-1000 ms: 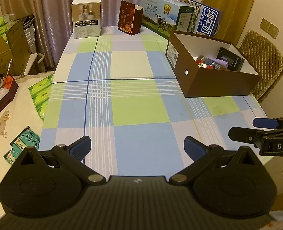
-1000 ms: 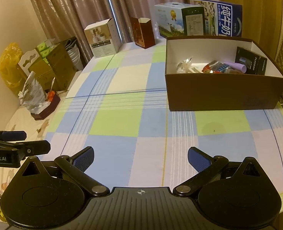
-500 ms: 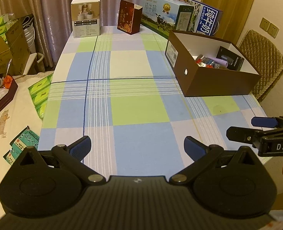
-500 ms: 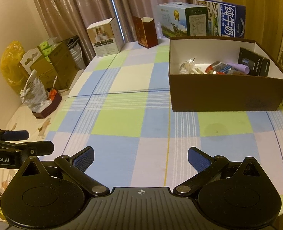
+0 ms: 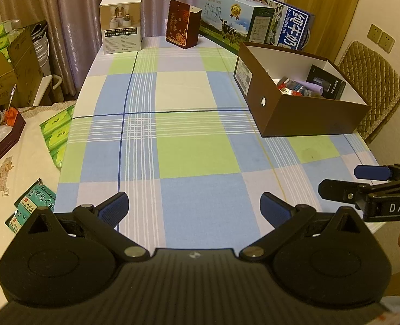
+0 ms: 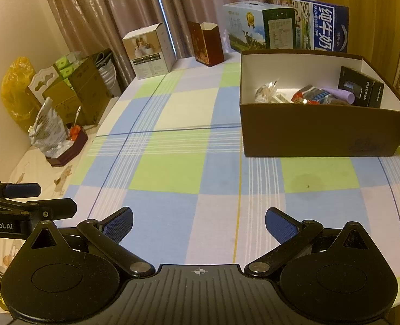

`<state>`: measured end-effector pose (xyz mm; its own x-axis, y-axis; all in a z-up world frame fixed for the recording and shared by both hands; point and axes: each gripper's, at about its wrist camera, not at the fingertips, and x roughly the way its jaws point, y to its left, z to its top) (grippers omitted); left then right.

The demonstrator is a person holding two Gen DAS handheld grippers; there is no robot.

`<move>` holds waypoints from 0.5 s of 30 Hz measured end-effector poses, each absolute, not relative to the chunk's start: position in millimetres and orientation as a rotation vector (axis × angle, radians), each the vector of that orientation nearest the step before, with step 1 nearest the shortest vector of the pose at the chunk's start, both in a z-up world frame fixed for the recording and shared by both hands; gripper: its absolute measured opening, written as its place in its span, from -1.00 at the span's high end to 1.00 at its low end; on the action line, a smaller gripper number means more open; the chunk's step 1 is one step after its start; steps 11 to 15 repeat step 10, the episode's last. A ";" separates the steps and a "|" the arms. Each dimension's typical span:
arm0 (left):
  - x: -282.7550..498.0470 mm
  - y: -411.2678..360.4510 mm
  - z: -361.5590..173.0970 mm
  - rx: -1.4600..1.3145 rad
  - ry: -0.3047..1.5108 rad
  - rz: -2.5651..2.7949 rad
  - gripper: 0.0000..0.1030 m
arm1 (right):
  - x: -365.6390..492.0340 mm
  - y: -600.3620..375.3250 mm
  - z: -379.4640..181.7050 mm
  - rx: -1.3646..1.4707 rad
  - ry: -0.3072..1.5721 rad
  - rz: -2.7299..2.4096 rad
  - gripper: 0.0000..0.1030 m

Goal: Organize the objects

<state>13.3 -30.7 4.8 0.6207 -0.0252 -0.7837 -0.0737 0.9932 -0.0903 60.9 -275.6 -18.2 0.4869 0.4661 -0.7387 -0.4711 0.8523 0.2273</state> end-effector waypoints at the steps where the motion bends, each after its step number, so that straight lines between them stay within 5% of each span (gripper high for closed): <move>1: 13.3 -30.7 4.9 -0.118 0.902 0.029 -0.98 | 60.9 -275.4 -18.2 -0.006 0.896 0.570 -0.96; 15: 16.2 -29.5 3.0 -0.111 0.892 0.031 -0.98 | 61.5 -275.7 -18.9 -0.006 0.899 0.568 -0.96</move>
